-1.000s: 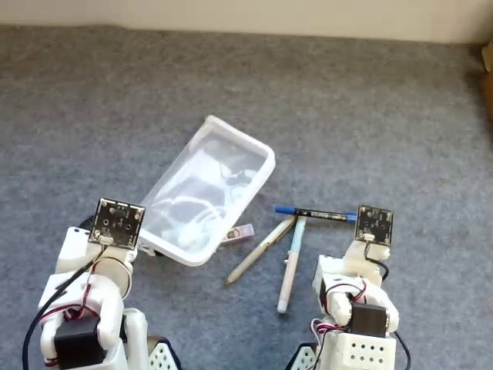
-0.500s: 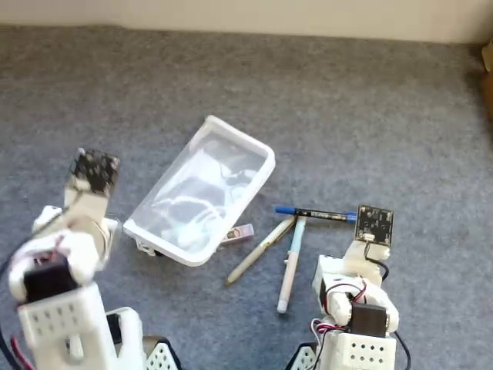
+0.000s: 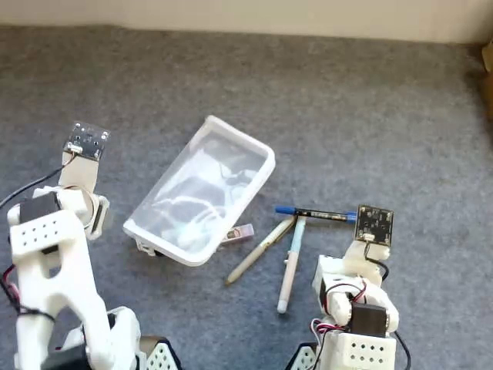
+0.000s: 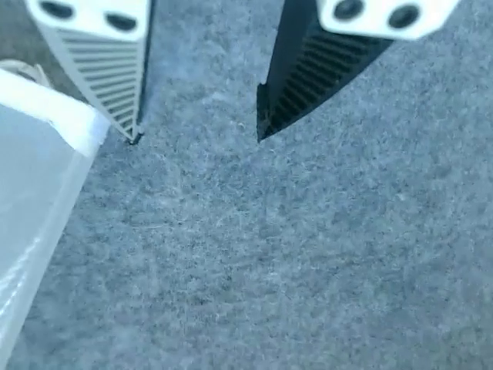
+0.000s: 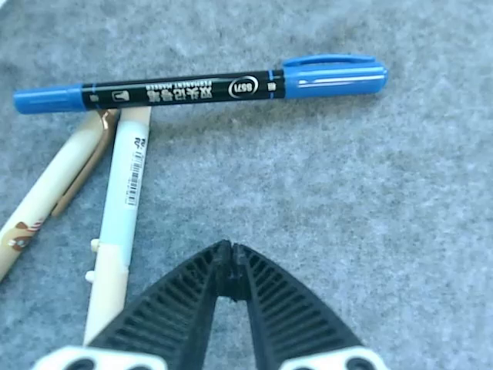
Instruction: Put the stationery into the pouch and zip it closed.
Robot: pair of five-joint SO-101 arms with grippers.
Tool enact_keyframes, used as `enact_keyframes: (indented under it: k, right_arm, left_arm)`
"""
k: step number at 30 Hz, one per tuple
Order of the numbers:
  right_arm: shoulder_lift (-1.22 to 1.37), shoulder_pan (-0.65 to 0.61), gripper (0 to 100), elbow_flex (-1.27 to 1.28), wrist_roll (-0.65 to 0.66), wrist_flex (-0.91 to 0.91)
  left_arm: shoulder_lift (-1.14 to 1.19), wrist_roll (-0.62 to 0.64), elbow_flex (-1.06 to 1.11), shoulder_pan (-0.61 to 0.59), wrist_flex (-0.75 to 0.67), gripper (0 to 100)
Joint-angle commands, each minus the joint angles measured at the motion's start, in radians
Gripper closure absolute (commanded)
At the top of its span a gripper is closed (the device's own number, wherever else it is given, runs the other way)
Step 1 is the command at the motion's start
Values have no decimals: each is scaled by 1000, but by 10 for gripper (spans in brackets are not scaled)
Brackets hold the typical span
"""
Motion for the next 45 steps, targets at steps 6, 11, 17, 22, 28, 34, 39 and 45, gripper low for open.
enact_keyframes:
  k: [6, 11, 17, 22, 28, 34, 39, 45]
  right_arm:
    - [-2, 15, 993, 131, -8, 1]
    - [-2, 15, 993, 131, -8, 1]
    - [-2, 15, 993, 131, -8, 1]
    - [-2, 15, 993, 131, -8, 1]
    - [-2, 15, 993, 131, -8, 1]
    - [-2, 15, 993, 131, -8, 1]
    - [-2, 15, 993, 131, -8, 1]
    - [-2, 15, 993, 131, -8, 1]
  left_arm:
    - [130, -8, -42, 65, -34, 769]
    - [162, 14, -41, 154, -29, 769]
    - [162, 123, -51, 280, 43, 769]
    - [162, 229, -51, 409, 77, 769]
    - [160, 319, -70, 518, 92, 769]
    - [160, 377, -189, 573, 216, 769]
    - [160, 385, -337, 568, 310, 768]
    - [165, 434, -539, 575, 399, 765]
